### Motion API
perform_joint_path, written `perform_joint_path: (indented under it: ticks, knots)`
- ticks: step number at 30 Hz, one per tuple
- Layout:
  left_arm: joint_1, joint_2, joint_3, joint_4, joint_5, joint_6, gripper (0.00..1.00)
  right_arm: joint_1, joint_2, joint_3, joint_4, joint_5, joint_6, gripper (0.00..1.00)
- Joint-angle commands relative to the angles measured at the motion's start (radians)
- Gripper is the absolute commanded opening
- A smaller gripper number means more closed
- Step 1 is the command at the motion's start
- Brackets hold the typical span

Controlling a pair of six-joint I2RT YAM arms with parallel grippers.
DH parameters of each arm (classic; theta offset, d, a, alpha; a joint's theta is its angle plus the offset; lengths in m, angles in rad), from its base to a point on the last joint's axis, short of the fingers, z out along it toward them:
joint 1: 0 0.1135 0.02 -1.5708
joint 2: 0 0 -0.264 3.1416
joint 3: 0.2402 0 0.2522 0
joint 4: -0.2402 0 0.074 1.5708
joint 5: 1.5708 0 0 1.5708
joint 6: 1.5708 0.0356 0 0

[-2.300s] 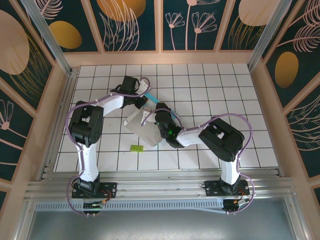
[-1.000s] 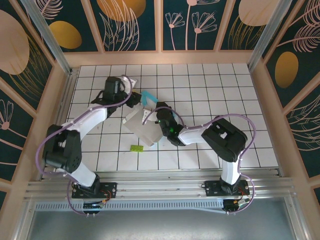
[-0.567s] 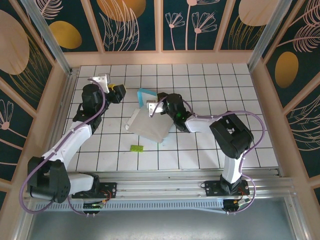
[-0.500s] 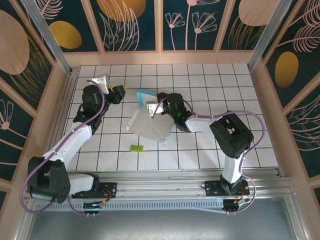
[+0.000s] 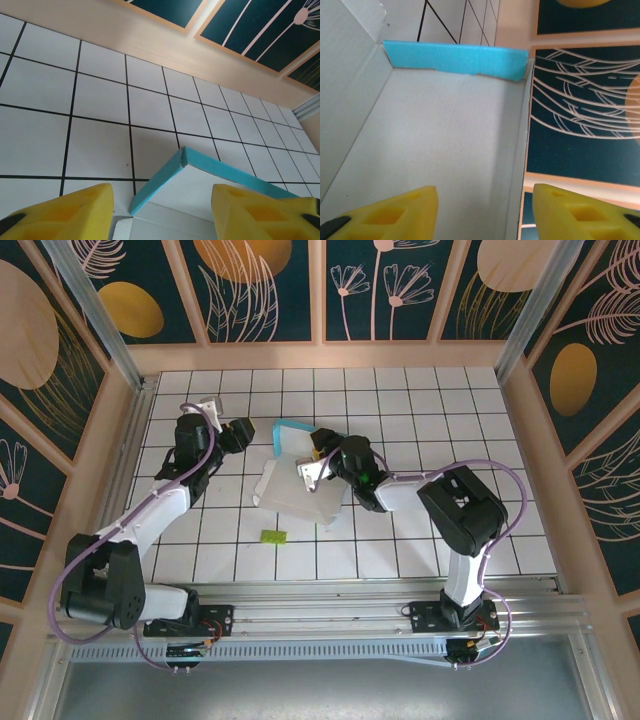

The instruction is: Fold the paper box

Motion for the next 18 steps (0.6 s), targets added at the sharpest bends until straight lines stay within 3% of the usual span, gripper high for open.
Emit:
perform_joint_path:
  ticks: [1,5,7,9,10,12,14,16,18]
  knots:
    - [-0.002,0.023,0.067,-0.036,-0.009,0.041,0.53,0.021,-0.100,-0.029,0.040,-0.014,0.120,0.57]
    - [-0.002,0.092,0.170,-0.101,0.054,0.012,0.49,0.066,-0.210,-0.041,0.002,0.043,0.411,0.62]
    - [-0.002,0.160,0.259,-0.167,0.118,-0.035,0.47,0.088,-0.285,-0.002,-0.090,0.161,0.723,0.71]
    - [-0.004,0.240,0.364,-0.242,0.192,-0.070,0.45,0.070,-0.359,0.098,-0.340,0.250,1.157,0.80]
    - [-0.005,0.270,0.397,-0.267,0.213,-0.084,0.45,0.043,-0.386,0.150,-0.486,0.239,1.350,0.79]
    - [-0.007,0.337,0.476,-0.335,0.249,-0.102,0.43,-0.056,-0.409,0.269,-0.812,0.145,1.822,0.72]
    - [-0.007,0.412,0.553,-0.413,0.267,-0.091,0.43,-0.167,-0.413,0.318,-0.995,-0.061,2.108,0.68]
    - [-0.011,0.468,0.614,-0.472,0.297,-0.075,0.43,-0.226,-0.427,0.289,-1.019,-0.212,2.246,0.66]
    - [-0.016,0.514,0.653,-0.504,0.338,-0.067,0.43,-0.218,-0.439,0.275,-1.032,-0.219,2.291,0.66]
